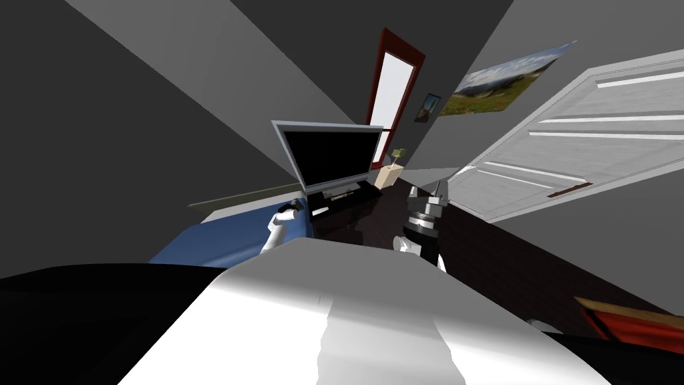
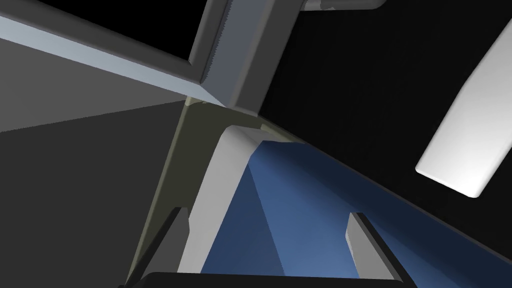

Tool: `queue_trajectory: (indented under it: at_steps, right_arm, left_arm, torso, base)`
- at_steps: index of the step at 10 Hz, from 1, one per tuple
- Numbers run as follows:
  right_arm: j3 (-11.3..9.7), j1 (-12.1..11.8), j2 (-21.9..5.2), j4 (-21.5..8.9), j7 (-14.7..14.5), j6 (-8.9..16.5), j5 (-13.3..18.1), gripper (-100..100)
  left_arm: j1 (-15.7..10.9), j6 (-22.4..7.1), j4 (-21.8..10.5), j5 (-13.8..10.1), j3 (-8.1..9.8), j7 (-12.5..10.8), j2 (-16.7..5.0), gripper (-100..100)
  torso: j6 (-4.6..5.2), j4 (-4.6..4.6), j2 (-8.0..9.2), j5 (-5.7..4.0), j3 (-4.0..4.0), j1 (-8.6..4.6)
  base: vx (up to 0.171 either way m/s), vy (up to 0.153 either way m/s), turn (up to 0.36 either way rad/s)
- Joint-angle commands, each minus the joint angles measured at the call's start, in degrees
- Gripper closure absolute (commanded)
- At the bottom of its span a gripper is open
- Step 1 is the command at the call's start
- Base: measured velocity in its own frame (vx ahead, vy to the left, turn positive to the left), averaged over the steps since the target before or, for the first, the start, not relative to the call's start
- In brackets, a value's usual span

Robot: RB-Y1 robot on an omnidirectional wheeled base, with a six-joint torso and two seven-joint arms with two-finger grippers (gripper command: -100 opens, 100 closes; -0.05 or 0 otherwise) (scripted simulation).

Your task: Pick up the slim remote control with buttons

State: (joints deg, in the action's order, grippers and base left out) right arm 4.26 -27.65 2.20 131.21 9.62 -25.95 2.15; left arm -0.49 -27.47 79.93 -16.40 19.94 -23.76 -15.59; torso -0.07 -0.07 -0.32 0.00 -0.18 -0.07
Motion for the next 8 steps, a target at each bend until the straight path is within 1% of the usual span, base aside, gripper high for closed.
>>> queue_trajectory:
  at_steps: [1, 2, 8]
  right_arm:
    - [0.0, 0.0, 0.0, 0.0, 0.0, 0.0, 0.0, 0]
    - [0.0, 0.0, 0.0, 0.0, 0.0, 0.0, 0.0, 0]
    - [0.0, 0.0, 0.0, 0.0, 0.0, 0.0, 0.0, 0]
  left_arm:
    - [-0.95, -1.12, -1.63, 0.53, 0.24, 0.03, -1.18, -100]
    - [-2.19, -2.29, -3.61, 1.38, 0.57, 0.04, -2.6, -100]
    - [-6.99, -6.65, -11.44, 4.65, 1.88, -0.03, -8.04, -100]
  torso:
    - [0.0, 0.0, 0.0, 0.0, 0.0, 0.0]
    - [-0.01, 0.0, 0.03, -0.01, 0.02, -0.04]
    - [-0.01, 0.01, 0.02, -0.04, 0.02, -0.16]
  base:
    - [-0.017, -0.044, -0.111]
    - [-0.029, -0.068, -0.149]
    - [-0.011, -0.069, -0.098]
